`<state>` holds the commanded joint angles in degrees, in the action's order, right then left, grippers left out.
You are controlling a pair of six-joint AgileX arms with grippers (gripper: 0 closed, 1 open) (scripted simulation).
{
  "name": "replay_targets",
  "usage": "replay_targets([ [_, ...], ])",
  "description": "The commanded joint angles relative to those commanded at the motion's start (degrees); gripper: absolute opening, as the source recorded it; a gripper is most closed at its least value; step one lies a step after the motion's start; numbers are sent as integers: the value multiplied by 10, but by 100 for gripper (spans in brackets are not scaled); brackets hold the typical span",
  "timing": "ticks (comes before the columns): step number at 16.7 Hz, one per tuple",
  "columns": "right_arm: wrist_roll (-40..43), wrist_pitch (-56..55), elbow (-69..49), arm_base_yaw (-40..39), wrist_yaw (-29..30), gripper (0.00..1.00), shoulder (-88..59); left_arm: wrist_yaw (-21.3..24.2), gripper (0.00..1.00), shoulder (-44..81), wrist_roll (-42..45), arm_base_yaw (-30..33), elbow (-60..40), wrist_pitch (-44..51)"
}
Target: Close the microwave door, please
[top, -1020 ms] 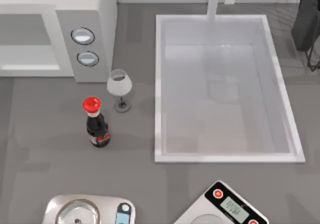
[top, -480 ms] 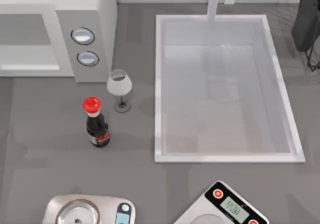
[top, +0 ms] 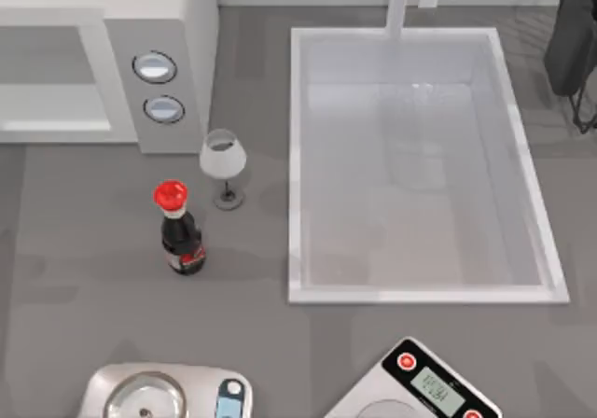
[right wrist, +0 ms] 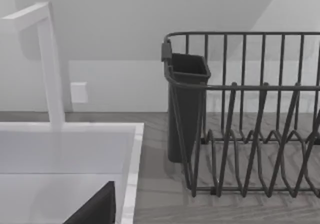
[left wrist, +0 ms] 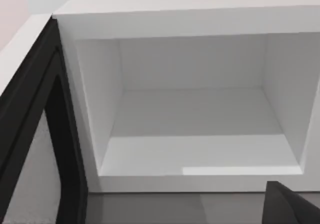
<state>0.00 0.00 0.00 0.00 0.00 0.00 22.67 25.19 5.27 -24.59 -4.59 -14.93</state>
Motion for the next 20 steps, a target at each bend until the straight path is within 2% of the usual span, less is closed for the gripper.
replay_targets([
  [4, 0, 0, 0, 0, 0, 100, 0, 42, 0, 155, 103, -84, -150, 118],
  [13, 0, 0, 0, 0, 0, 100, 0, 130, 0, 585, 369, -282, -565, 448],
  [16, 0, 0, 0, 0, 0, 100, 0, 145, 0, 670, 429, -321, -653, 527],
  [20, 0, 0, 0, 0, 0, 100, 0, 151, 0, 704, 458, -340, -691, 566],
])
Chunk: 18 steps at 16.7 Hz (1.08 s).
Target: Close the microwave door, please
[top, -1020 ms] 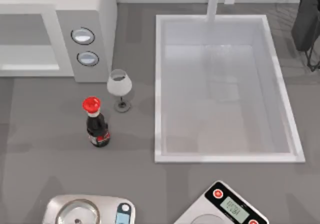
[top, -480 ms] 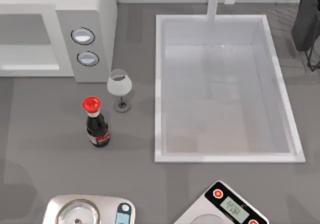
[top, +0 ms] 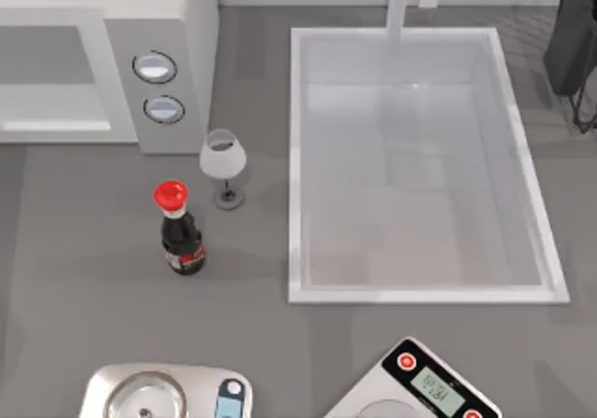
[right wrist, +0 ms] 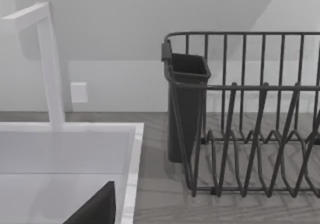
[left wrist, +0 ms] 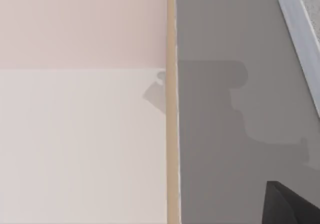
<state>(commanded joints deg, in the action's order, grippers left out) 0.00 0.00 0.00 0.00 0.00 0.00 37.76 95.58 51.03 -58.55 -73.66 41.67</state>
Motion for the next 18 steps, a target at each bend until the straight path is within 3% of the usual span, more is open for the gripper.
replay_targets([
  [5, 0, 0, 0, 0, 0, 100, 0, -1, 0, 2, 0, 3, 9, -11],
  [13, 0, 0, 0, 0, 0, 100, 0, 1, 0, 65, 3, -1, 136, -206],
  [18, 0, 0, 0, 0, 0, 100, 0, 1, 0, 75, 3, -2, 154, -226],
])
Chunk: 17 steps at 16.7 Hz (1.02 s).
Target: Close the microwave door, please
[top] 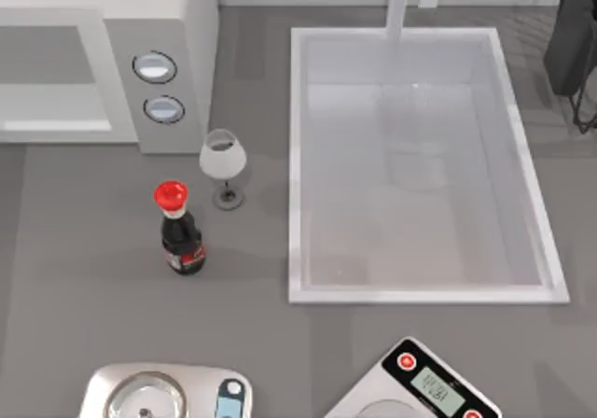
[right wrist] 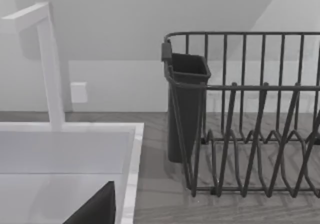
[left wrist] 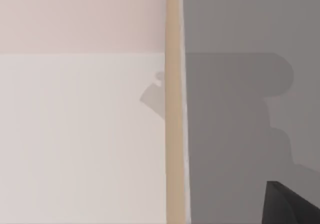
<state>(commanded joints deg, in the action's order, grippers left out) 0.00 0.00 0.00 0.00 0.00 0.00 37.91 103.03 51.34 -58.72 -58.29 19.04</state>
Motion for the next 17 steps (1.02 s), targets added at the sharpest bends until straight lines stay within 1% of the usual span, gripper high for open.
replay_targets([
  [2, 0, 0, 0, 0, 0, 100, 0, 0, 0, -4, -2, 4, 1, 1],
  [4, 0, 0, 0, 0, 0, 100, 0, -8, 0, -25, -17, 18, 23, -11],
  [9, 0, 0, 0, 0, 0, 100, 0, -42, 0, -135, -89, 85, 156, -67],
  [11, 0, 0, 0, 0, 0, 100, 0, -54, 0, -171, -113, 107, 193, -86],
  [17, 0, 0, 0, 0, 0, 100, 0, -57, 0, -182, -123, 115, 206, -93],
])
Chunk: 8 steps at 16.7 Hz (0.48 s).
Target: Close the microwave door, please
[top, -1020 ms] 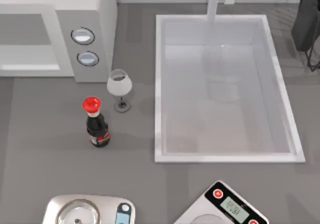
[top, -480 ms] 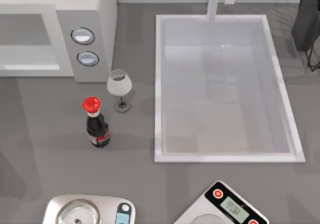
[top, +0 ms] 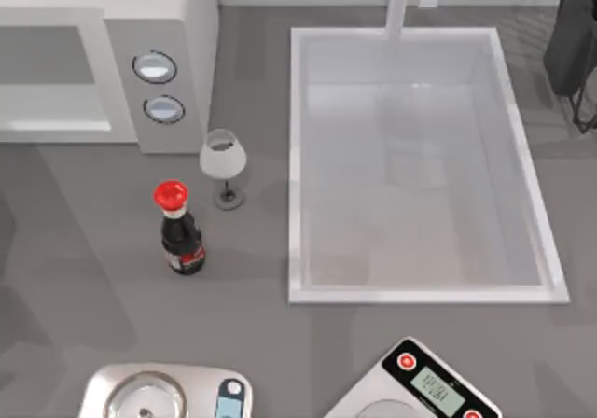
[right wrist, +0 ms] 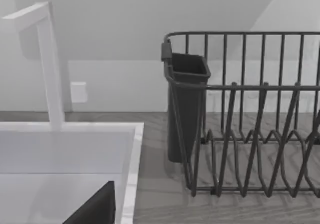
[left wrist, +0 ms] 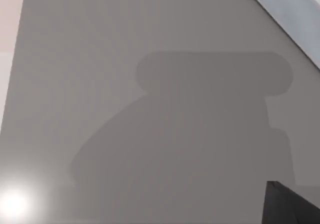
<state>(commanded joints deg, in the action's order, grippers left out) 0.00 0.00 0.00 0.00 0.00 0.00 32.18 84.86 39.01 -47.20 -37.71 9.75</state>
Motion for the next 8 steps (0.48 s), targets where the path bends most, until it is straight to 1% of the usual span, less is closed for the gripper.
replay_targets([
  [3, 0, 0, 0, 0, 0, 100, 0, -24, 0, -34, -35, 38, 27, -9],
  [8, 0, 0, 0, 0, 0, 100, 0, -94, 0, -134, -138, 156, 106, -34],
])
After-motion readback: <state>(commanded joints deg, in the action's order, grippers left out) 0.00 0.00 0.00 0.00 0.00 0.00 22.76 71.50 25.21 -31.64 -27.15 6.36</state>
